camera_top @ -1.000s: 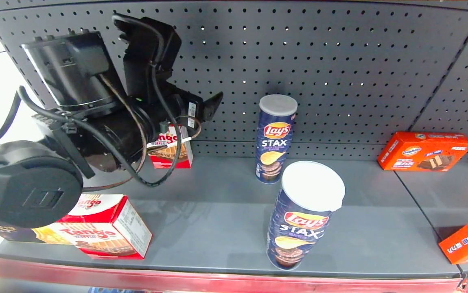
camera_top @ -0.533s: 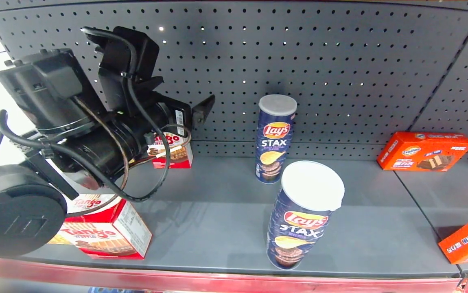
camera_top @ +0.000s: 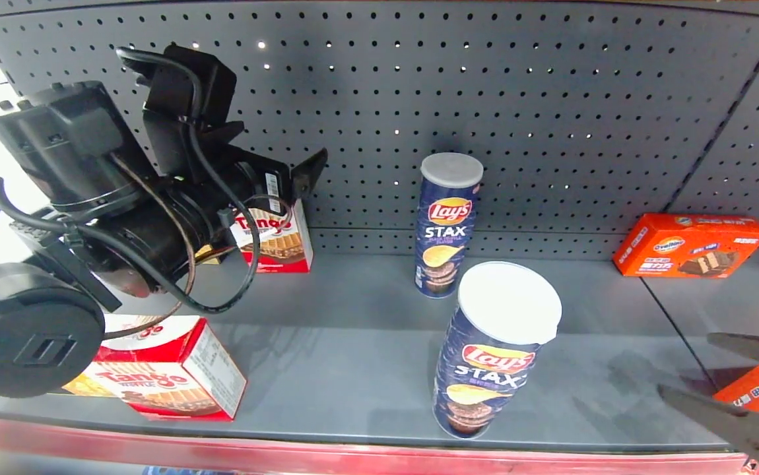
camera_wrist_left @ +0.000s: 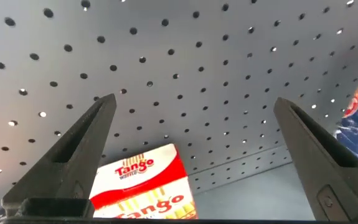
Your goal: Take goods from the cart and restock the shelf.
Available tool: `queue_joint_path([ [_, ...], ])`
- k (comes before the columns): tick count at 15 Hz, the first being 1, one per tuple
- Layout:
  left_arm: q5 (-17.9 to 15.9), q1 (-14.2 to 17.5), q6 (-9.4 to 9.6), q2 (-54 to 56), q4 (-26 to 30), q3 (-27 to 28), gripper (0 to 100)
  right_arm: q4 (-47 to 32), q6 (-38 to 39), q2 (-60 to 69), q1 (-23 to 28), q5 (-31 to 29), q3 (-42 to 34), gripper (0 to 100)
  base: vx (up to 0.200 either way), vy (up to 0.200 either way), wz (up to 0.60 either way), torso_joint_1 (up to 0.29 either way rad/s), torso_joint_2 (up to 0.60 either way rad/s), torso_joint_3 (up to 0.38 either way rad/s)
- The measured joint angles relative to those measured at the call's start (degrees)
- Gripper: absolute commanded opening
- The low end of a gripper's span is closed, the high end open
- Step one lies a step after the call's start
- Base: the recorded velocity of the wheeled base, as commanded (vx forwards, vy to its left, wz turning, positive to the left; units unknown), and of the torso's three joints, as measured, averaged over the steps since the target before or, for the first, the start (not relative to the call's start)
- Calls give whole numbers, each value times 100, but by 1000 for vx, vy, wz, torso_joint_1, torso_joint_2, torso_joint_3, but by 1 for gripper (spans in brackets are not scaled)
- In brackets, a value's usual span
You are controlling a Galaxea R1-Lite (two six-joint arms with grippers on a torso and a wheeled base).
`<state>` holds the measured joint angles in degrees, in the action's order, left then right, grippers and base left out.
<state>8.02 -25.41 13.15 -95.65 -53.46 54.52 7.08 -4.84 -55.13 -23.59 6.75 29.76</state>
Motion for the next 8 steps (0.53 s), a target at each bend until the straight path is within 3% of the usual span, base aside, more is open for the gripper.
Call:
queue_joint_path([
  [4, -1, -41, 6, -182, 6, 184, 100, 268, -51, -942, -745, 17, -2, 100, 0, 0, 0, 0, 0, 0],
  [8, 2, -119, 39, -208, 4, 132, 100, 299, -52, -1276, -1143, 17, -51, 100, 0, 0, 0, 0, 0, 0],
])
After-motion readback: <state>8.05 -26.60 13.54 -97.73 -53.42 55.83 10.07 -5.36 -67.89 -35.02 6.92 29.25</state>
